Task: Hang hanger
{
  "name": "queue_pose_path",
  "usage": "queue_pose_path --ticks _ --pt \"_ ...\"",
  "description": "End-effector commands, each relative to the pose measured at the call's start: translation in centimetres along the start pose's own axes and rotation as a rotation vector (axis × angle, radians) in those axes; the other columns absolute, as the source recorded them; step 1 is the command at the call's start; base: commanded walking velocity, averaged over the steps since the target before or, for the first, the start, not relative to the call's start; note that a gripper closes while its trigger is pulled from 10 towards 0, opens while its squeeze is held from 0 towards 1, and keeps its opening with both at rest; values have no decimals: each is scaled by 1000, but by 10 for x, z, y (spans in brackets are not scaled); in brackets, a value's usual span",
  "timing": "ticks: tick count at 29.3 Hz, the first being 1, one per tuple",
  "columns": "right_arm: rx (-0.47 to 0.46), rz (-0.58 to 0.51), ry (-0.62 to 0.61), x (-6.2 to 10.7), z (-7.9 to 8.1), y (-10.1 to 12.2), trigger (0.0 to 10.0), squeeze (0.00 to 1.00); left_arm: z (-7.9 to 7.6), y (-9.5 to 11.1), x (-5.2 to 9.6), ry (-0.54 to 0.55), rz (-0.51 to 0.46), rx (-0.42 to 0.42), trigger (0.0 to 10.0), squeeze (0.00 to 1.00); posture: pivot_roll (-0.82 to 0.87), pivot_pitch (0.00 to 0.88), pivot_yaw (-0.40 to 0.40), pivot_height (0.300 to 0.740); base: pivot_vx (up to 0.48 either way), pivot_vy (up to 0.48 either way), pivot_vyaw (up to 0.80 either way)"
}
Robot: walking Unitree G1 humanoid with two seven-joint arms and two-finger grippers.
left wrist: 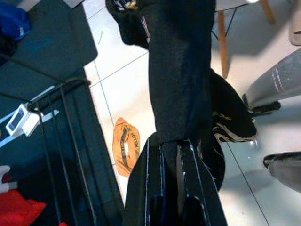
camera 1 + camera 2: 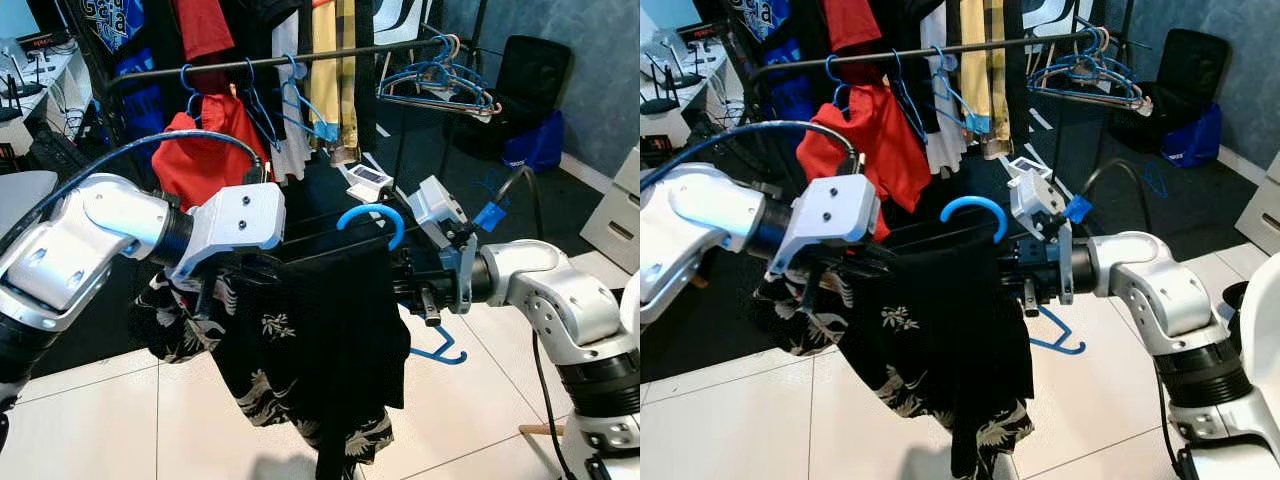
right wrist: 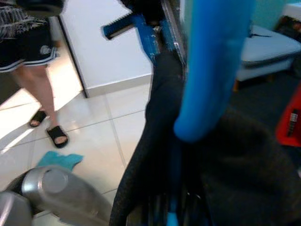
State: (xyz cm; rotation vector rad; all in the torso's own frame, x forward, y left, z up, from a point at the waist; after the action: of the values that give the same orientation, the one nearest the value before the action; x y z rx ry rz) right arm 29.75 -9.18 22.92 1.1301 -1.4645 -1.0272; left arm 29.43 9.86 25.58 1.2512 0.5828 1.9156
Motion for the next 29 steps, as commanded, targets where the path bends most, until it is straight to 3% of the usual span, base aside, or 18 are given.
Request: queue_pose_path --ticks 1,2,3,5,6,7,9,10,11,15,17,18,24,25,29 --pt "61 -51 -2 2 0 19 10000 0 -7 -25 -3 -49 99 45 2863 169 22 15 48 740 0 0 0" --pt "61 -51 -2 2 0 19 10000 0 -7 -25 -3 -49 99 45 2863 169 22 15 48 740 0 0 0" --pt "61 -52 -1 2 0 19 10000 0 -12 -26 -2 -81 101 48 0 588 21 14 48 740 0 0 0" --pt "61 -52 -1 2 1 19 10000 0 -15 -26 -1 -105 97 55 0 553 21 15 49 740 0 0 0" --pt "61 -52 -1 2 1 19 10000 0 -14 -26 -1 -98 96 48 0 478 21 15 49 740 0 0 0" --pt "61 -53 -1 2 1 19 10000 0 -12 -26 -1 -82 94 43 0 145 21 15 49 740 0 0 0" --pt "61 -53 -1 2 1 19 10000 0 -12 -26 -1 -82 94 43 0 145 21 15 49 740 0 0 0" --pt "62 -53 -1 2 1 19 10000 0 -9 -26 -2 -67 94 40 0 0 21 15 49 740 0 0 0" --pt "62 -54 -1 3 1 19 10000 0 -8 -26 -2 -63 98 37 9176 0 21 17 47 740 0 0 0" --pt "62 -56 0 2 1 20 10000 0 -8 -27 -3 -63 94 48 9098 0 21 17 47 740 0 0 0" --pt "62 -56 -1 2 1 20 10000 0 -7 -27 -3 -61 89 56 8784 0 22 17 48 740 0 0 0" --pt "62 -60 0 2 2 20 10000 0 -6 -26 -3 -58 71 71 0 0 22 18 48 740 0 0 0" --pt "70 -74 0 0 3 21 10000 0 1 -20 0 -28 12 101 0 0 22 19 46 740 0 0 0" --pt "69 -85 -1 -1 4 22 10000 1000 3 -17 1 -19 -8 107 0 0 23 20 45 740 0 0 0" --pt "70 -101 0 1 4 24 10000 1000 7 -15 5 -6 -27 109 0 0 22 20 46 740 0 0 0"
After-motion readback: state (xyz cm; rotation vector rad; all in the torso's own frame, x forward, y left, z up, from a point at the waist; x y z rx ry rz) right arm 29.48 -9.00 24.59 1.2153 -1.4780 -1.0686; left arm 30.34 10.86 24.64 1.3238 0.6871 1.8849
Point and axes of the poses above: a point about 5 cm out from each wrist's last joint towards the gripper, its own x axis pointing back from the gripper into the wrist, its own y axis along the axis of the wrist's last joint, z = x × y, the point moved 5 cm from there along -x, pointing out of the wrist towards the gripper, and after that the axes turned 7 degrees about x, right-handed, at the moved point
